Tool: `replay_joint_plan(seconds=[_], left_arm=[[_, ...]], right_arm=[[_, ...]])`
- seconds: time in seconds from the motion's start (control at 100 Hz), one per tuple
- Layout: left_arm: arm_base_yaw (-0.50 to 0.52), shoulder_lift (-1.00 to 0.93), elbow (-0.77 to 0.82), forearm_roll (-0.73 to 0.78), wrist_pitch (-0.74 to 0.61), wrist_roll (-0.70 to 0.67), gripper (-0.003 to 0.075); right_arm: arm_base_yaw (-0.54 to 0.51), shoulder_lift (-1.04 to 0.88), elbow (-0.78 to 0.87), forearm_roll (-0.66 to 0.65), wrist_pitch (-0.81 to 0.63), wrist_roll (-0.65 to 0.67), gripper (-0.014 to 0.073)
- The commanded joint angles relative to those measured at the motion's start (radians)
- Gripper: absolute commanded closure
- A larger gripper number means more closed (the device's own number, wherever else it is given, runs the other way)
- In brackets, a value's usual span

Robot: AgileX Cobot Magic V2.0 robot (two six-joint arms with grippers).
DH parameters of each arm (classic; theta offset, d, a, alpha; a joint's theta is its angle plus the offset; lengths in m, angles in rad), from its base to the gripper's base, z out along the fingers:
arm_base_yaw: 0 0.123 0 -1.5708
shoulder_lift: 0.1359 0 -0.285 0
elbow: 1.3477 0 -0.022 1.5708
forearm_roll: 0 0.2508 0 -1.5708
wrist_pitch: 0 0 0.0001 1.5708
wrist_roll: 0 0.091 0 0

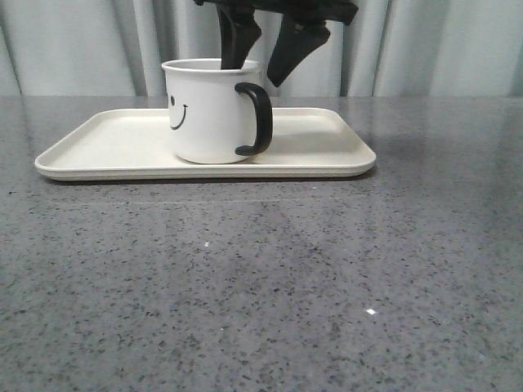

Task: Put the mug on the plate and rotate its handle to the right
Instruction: 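Lower the right gripper into the mug rim and grip it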

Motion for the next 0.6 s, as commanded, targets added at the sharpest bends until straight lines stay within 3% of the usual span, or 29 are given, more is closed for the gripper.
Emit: replay_joint_plan(seconds=[0.0, 0.22, 0.4, 0.59], left_arm=[[0.003, 0.006, -0.028, -0.005, -0.068, -0.009, 0.0258], [0.003, 0.006, -0.028, -0.005, -0.068, -0.009, 0.0258], [0.003, 0.006, -0.028, -0.005, -0.068, -0.009, 0.0258], [0.003, 0.006, -0.028, -0.005, -0.068, -0.009, 0.0258]], right_arm=[[0.000, -0.047, -0.034, -0.001, -0.045, 0.000, 0.0222], [0.000, -0.047, -0.034, -0.001, -0.071, 0.000, 0.0404], [0.000, -0.047, -0.034, -0.001, -0.085, -0.009, 0.0660], [0.000, -0.047, -0.095, -0.001, -0.011, -0.102, 0.0659]])
